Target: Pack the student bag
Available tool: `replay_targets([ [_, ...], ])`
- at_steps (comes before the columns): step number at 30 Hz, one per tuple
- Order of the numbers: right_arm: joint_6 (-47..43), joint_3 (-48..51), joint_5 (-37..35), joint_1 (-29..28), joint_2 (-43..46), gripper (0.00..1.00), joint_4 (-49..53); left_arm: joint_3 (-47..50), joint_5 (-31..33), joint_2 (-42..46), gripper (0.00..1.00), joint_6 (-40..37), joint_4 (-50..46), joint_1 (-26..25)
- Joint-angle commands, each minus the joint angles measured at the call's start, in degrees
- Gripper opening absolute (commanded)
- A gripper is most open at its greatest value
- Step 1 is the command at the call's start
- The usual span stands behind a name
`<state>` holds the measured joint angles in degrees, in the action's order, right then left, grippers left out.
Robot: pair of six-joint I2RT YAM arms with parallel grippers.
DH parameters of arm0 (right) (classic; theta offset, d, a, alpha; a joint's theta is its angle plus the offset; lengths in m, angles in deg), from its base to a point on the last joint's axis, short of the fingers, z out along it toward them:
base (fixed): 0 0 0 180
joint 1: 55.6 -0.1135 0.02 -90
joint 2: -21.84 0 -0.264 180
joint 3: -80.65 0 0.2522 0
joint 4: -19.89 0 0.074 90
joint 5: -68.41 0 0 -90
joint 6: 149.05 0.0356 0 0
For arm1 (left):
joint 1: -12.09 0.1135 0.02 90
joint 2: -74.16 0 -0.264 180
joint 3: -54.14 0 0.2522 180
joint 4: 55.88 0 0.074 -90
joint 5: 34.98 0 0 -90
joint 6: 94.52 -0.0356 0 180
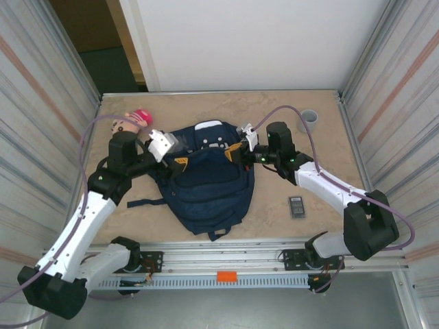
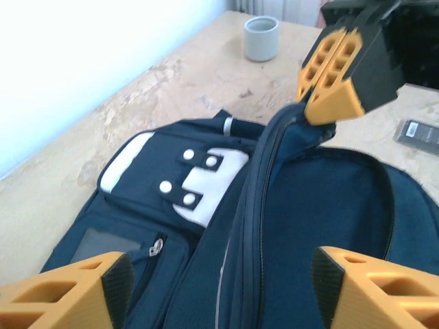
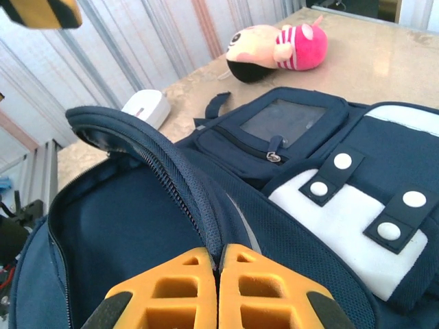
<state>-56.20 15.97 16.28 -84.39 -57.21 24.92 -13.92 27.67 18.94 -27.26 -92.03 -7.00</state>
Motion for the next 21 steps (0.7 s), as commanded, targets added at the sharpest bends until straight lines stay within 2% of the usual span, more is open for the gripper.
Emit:
replay_targets([
  [1, -0.66, -2.52, 1.66, 0.50, -0.18, 0.00, -0.49, -2.99, -3.46, -3.88, 0.72, -4.74, -5.19, -0.98],
  [6, -0.67, -3.46, 2.84, 0.48, -0.76, 0.00, 0.22, -4.09, 0.18, -8.93, 0.73, -11.50, -6.43, -6.00],
  [11, -1.06, -4.26, 4.13, 0.41, -0.93, 0.00, 1.43, -4.82, 4.29, -13.19, 0.68, -10.48, -4.13, -6.75],
  [13, -1.38, -4.54, 4.53, 0.32, -1.02, 0.00, 2.27, -4.50, 5.63, -13.72, 0.62, -10.04, -2.20, -6.74],
  [18, -1.60, -4.85, 4.54, 0.32, -0.65, 0.00, 3.38, -3.45, 6.15, -13.39, 0.22, -9.23, 1.70, -6.73],
  [19, -1.37, -4.74, 4.22, 0.40, -0.44, 0.03, 3.38, -3.36, 6.38, -13.23, 0.12, -8.72, 2.17, -6.66],
  [20, -0.55, -4.62, 3.43, 0.45, 0.24, 0.11, 3.70, -3.27, 6.82, -13.03, 0.04, -7.99, 2.51, -6.53],
  [21, 1.06, -4.78, 1.44, 0.57, 1.26, 0.18, 4.79, -3.14, 7.04, -12.82, 0.00, -7.53, 2.77, -6.47],
])
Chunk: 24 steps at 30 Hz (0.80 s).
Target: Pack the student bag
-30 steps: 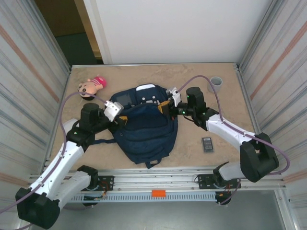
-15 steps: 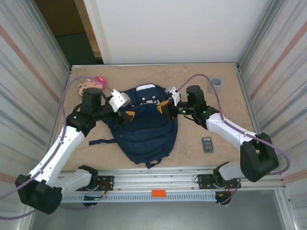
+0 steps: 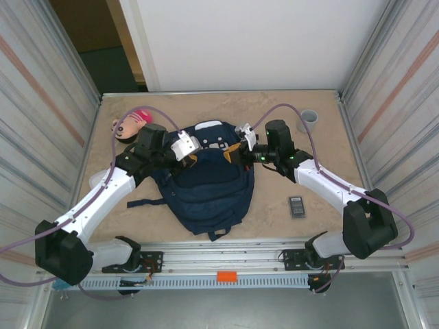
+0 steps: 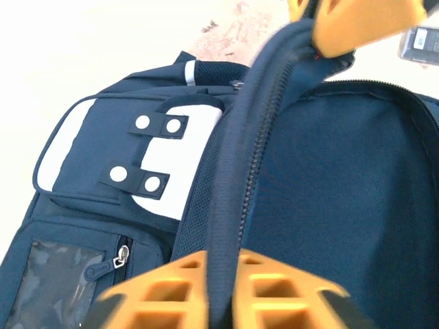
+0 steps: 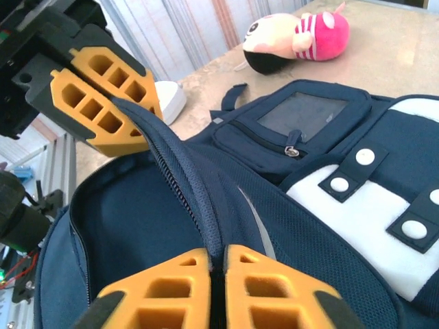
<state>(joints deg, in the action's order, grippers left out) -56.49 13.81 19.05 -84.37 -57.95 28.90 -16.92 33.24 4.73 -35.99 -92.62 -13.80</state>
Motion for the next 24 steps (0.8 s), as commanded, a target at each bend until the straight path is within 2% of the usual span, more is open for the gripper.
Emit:
replay_targets([
  [1, 3.11, -3.32, -3.84, 0.64, 3.28, 0.22, 2.78, -0.10, 1.63, 1.62, 0.00, 1.46, 3.34, 0.46],
  [3, 6.72, -5.63, -13.54, 0.65, 6.38, 0.32, 10.09, 0.24, 1.98, 2.16, 0.00, 2.48, 3.83, 0.90],
  [5, 10.35, -8.68, -23.96, 1.17, 9.00, 0.53, 20.12, 0.66, 1.85, 2.74, 0.00, 4.14, 4.83, 1.68],
  [8, 13.00, -11.98, -29.83, 4.32, 11.00, 0.65, 34.08, 1.05, 2.18, 3.57, 0.00, 5.61, 5.67, 2.36],
  [13, 17.69, -12.31, -37.65, 11.47, 12.19, 0.68, 53.29, 1.66, 2.44, 4.50, 0.00, 6.33, 5.36, 2.73],
  [16, 21.22, -10.01, -39.64, 17.16, 11.48, 0.69, 60.97, 2.01, 2.44, 4.70, 0.00, 6.46, 5.23, 2.79],
  [20, 25.47, -2.91, -38.15, 24.14, 10.97, 0.71, 62.64, 2.01, 2.48, 4.74, 0.00, 6.69, 5.38, 2.86],
  [24, 28.79, 3.24, -35.94, 25.73, 10.86, 0.71, 60.00, 2.02, 2.28, 4.81, 0.00, 6.85, 5.38, 2.86],
])
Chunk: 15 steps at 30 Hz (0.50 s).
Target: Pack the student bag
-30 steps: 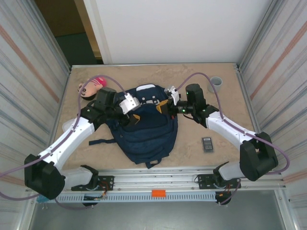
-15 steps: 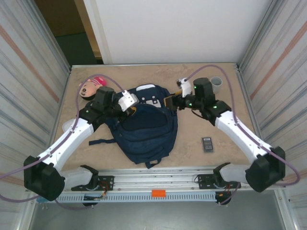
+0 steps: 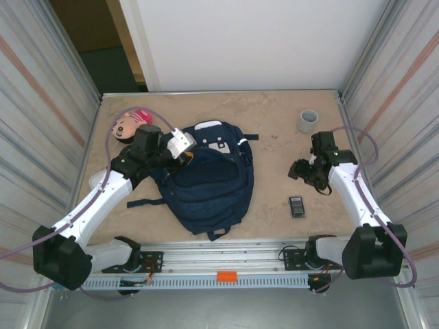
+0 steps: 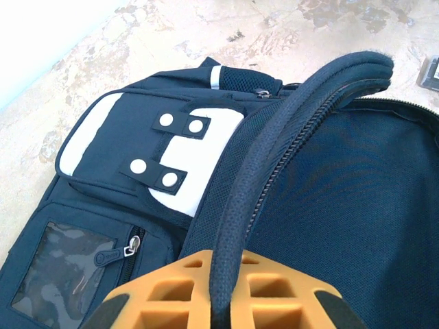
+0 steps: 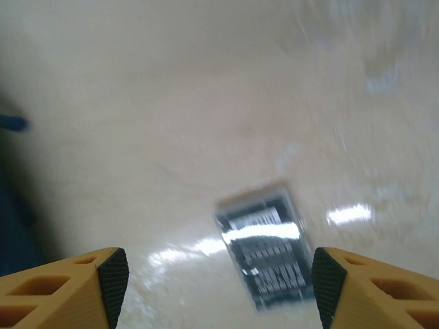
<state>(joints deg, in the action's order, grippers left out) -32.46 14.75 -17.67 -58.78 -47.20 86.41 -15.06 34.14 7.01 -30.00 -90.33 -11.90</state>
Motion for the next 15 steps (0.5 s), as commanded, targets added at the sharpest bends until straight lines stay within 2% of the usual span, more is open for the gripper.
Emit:
replay_targets([
  [1, 5.32, 3.59, 1.26, 0.11, 0.05, 0.71, 1.66, 0.16, 1.42, 2.47, 0.00, 0.89, 3.04, 0.98],
  [7, 8.31, 7.36, 5.03, -1.97, -1.33, 0.67, -2.64, 0.77, 1.38, 2.78, 0.00, 1.21, 3.15, 1.05],
  [15, 11.29, 11.47, 3.24, -4.20, -4.88, 0.67, -7.32, 1.91, 1.18, 3.68, 0.00, 1.66, 3.81, 1.05],
])
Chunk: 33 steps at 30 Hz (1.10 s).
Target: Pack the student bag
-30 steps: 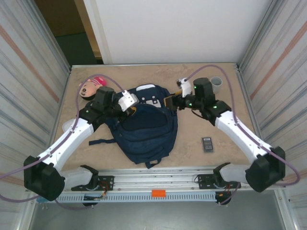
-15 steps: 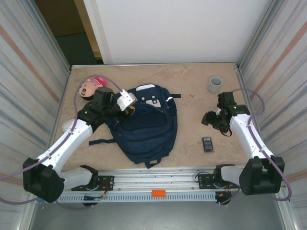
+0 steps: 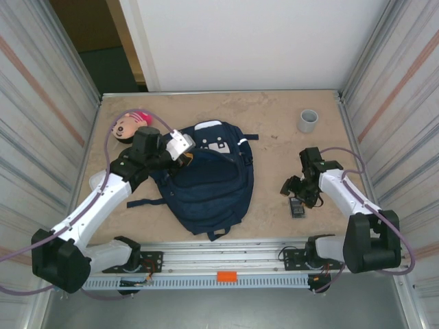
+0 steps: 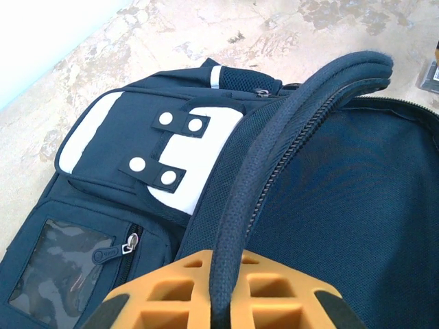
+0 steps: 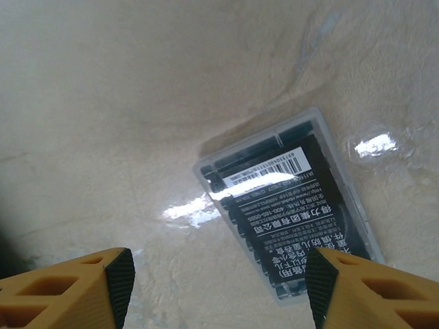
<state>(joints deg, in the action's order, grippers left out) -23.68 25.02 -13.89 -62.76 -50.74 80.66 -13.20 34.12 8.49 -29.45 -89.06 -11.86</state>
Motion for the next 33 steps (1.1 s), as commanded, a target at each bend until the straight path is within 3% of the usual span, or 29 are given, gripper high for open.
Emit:
replay_targets([
  [1, 2.64, 1.50, -0.67, -0.23, -1.81, 0.67, -2.31, 0.09, 1.24, 2.26, 0.00, 1.02, 2.52, 1.00],
  [11, 3.74, 3.45, 2.47, -1.76, -8.08, 0.65, -13.46, 0.76, 1.46, 2.47, 0.00, 1.26, 3.07, 1.00],
  [18, 2.81, -4.07, 4.10, -4.75, -15.93, 0.65, -17.59, 0.93, 2.12, 2.22, 0.00, 0.85, 3.08, 1.52],
  [22, -0.31, -11.77, 3.68, -5.77, -18.37, 0.65, -12.27, 0.78, 1.68, 2.20, 0.00, 0.87, 3.00, 1.97],
  [26, -5.47, -18.40, -1.70, -7.81, -18.12, 0.68, -0.61, 0.66, 1.67, 2.67, 0.00, 0.98, 3.02, 2.21],
  [33, -12.52, -18.65, -8.69, -7.63, -20.95, 0.72, 6.04, 0.84, 0.96, 2.73, 0.00, 1.15, 3.27, 2.50],
])
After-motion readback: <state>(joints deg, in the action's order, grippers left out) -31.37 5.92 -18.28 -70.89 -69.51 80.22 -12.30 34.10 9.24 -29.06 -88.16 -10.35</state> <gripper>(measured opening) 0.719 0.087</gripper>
